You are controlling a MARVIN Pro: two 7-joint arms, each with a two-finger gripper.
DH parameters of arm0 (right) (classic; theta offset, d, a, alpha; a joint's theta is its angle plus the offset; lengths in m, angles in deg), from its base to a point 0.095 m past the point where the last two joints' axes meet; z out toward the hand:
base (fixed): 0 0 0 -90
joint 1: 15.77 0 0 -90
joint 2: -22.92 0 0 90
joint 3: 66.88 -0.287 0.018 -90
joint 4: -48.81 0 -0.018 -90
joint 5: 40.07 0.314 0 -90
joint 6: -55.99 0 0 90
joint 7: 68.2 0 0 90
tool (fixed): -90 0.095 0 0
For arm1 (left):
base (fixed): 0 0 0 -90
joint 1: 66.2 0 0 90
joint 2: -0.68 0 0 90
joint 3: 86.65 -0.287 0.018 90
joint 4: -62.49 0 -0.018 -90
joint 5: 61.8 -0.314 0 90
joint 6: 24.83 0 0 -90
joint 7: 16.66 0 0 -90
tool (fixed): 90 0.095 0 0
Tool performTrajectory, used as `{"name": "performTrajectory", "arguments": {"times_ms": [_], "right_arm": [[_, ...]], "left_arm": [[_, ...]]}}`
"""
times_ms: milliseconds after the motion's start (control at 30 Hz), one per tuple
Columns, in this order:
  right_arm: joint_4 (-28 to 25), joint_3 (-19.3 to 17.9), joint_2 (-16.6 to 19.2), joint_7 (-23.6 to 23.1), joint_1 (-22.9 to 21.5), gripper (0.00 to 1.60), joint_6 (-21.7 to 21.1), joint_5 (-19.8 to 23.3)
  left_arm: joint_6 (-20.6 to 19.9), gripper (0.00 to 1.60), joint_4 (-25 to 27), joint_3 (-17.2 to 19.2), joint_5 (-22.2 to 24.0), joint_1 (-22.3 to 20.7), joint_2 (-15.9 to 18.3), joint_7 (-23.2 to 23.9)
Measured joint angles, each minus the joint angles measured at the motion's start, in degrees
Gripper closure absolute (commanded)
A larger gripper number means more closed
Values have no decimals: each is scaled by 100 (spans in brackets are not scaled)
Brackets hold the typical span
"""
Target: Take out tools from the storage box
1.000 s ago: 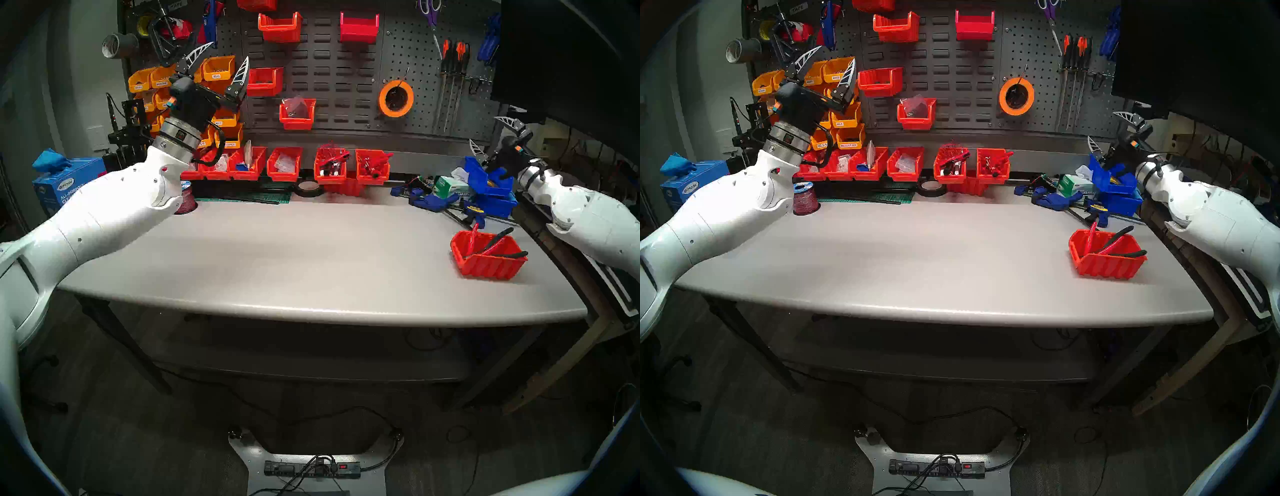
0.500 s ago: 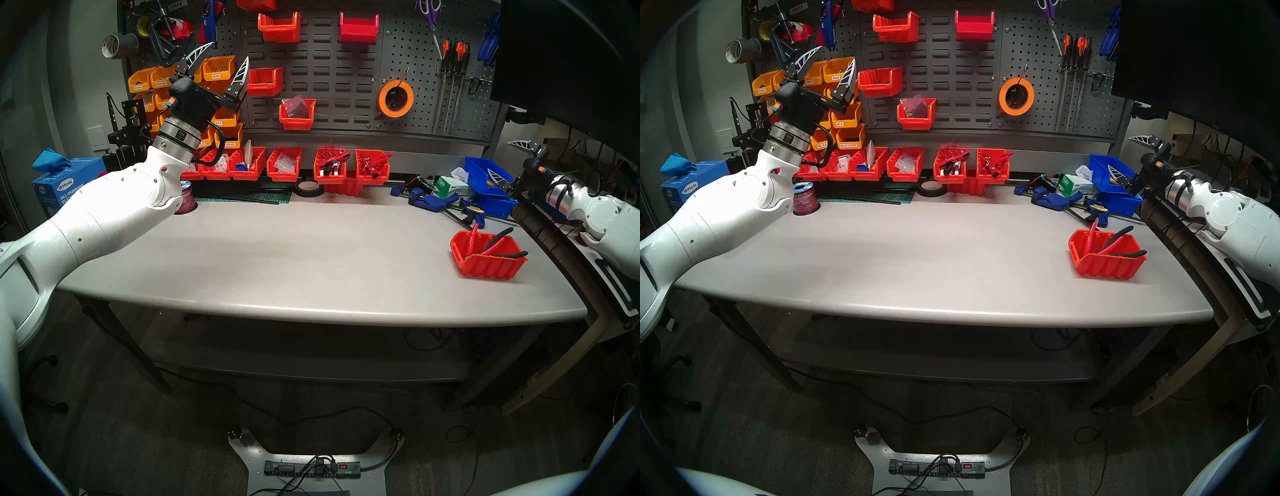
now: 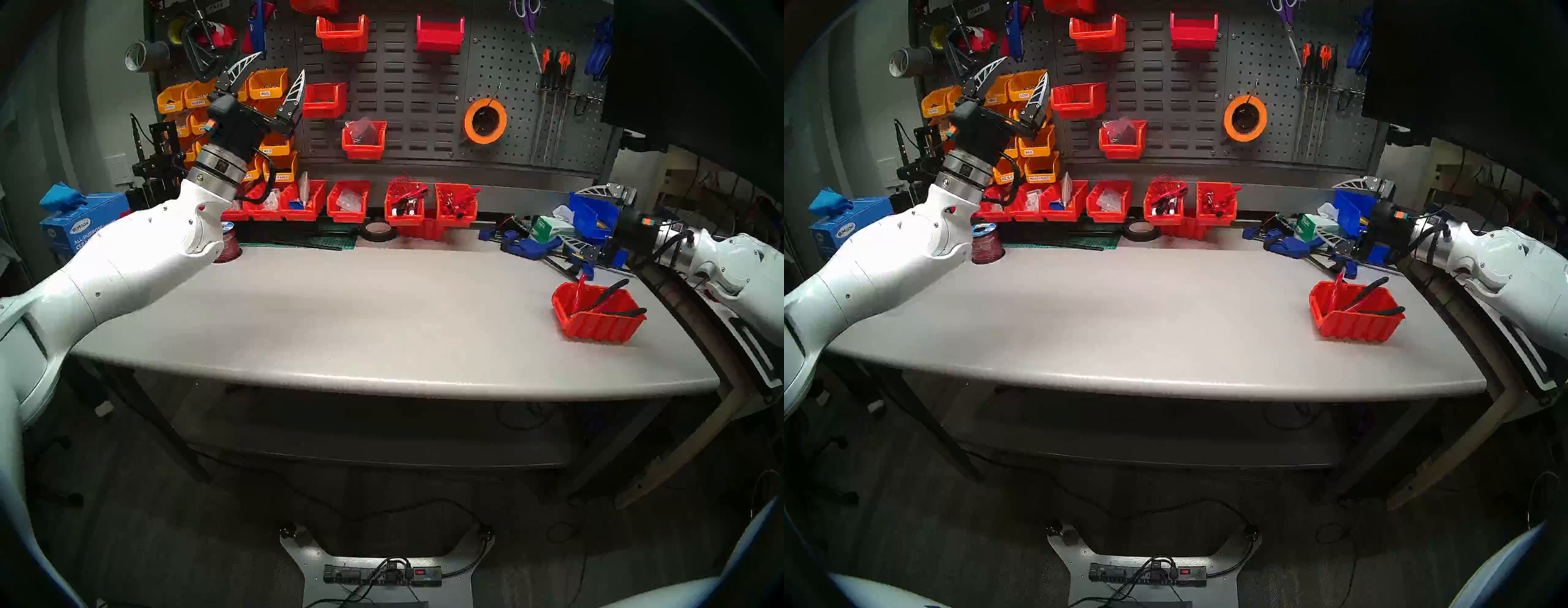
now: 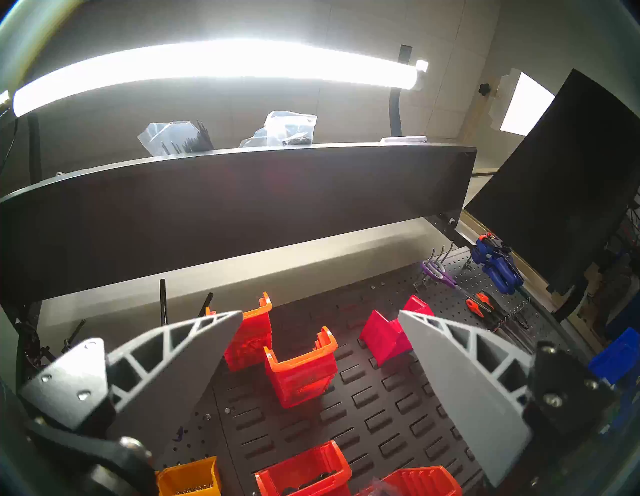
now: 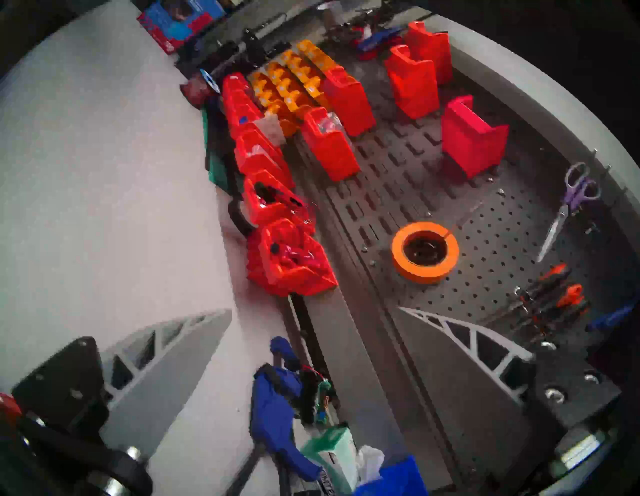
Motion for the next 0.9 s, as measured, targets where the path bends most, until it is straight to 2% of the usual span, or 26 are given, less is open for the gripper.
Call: {"name": "performTrajectory", "arguments": {"times_ms": [400, 900], "right_arm": [[-329, 253, 179, -1235, -31, 0, -231, 120], [140, 335, 286, -2395, -219, 0, -692, 228]], "left_arm": [[0, 0, -1, -2, 4, 8, -1, 1], [0, 0, -2, -2, 9, 21, -2, 2]]}}
